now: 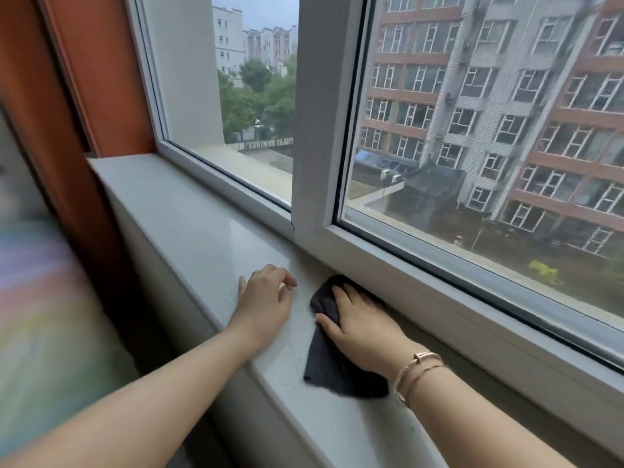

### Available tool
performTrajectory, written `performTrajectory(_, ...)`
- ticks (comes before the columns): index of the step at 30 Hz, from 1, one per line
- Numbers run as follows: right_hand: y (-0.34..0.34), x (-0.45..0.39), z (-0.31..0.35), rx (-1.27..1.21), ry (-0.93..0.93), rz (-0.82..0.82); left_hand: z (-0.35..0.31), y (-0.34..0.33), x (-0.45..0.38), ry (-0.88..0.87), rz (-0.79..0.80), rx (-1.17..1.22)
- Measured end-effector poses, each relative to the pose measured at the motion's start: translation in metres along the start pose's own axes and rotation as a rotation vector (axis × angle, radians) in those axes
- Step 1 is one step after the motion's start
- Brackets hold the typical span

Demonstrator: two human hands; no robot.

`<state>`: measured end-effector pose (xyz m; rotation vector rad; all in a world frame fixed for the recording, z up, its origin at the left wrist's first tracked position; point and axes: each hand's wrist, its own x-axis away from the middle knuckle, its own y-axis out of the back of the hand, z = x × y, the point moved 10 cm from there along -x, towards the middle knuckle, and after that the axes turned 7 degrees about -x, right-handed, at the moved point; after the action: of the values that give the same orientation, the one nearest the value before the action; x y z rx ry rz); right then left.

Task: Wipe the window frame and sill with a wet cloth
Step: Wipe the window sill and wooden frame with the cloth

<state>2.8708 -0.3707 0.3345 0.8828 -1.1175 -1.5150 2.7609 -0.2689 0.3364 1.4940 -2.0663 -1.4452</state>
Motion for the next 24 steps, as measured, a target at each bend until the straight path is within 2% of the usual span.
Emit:
performTrajectory(5,-0.006,-0.037,0.021,0.005,0.029,0.018,0.016,0.008,-0.037,-0.032,0.038,-0.152)
performTrajectory(10,-0.011,-0.062,0.033,0.015,0.055,0.034,0.054,0.017,-0.074,0.011,0.084,-0.184)
performTrajectory(15,-0.023,-0.117,0.056,-0.020,0.087,-0.026,0.093,0.028,-0.114,-0.070,0.064,-0.216)
performTrajectory(20,-0.029,-0.158,0.073,-0.010,0.091,-0.089,0.128,0.040,-0.143,-0.166,0.015,-0.172)
performTrajectory(24,-0.029,-0.135,0.072,0.021,0.055,-0.086,0.132,0.039,-0.142,-0.247,0.056,-0.063)
